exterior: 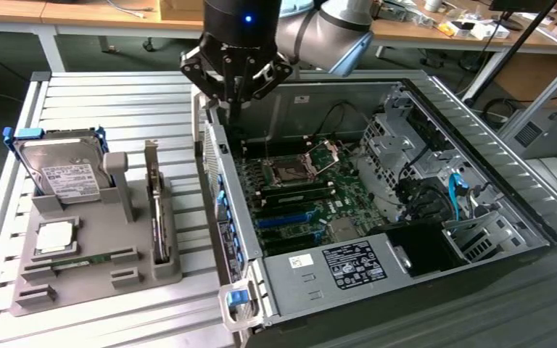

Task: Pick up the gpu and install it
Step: 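Reach for the gpu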

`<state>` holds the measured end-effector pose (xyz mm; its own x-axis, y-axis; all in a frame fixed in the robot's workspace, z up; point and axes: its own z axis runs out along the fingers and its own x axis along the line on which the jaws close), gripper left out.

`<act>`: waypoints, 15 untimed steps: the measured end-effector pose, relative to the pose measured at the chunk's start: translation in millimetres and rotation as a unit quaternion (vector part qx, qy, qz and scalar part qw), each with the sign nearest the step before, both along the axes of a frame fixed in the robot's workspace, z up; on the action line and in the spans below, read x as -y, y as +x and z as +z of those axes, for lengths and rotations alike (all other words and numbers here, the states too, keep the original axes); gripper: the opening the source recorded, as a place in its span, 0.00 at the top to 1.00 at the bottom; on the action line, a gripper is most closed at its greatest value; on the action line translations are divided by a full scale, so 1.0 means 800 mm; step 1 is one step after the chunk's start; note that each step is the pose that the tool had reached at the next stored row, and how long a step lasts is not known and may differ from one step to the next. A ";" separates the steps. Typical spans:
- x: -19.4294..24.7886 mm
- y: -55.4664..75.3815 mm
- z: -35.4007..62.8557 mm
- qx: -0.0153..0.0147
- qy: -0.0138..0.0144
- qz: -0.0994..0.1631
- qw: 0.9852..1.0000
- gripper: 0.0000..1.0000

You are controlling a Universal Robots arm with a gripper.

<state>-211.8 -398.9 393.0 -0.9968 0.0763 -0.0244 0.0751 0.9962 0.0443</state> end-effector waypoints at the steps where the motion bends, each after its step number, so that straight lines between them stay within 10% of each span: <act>1: 0.0000 -0.005 0.000 0.000 0.000 0.000 1.000 0.89; 15: -0.0009 -0.078 -0.001 0.000 0.000 0.000 1.000 0.89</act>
<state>-274.1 -398.1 392.5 -0.9968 0.0763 -0.0246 0.0751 0.9962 0.0444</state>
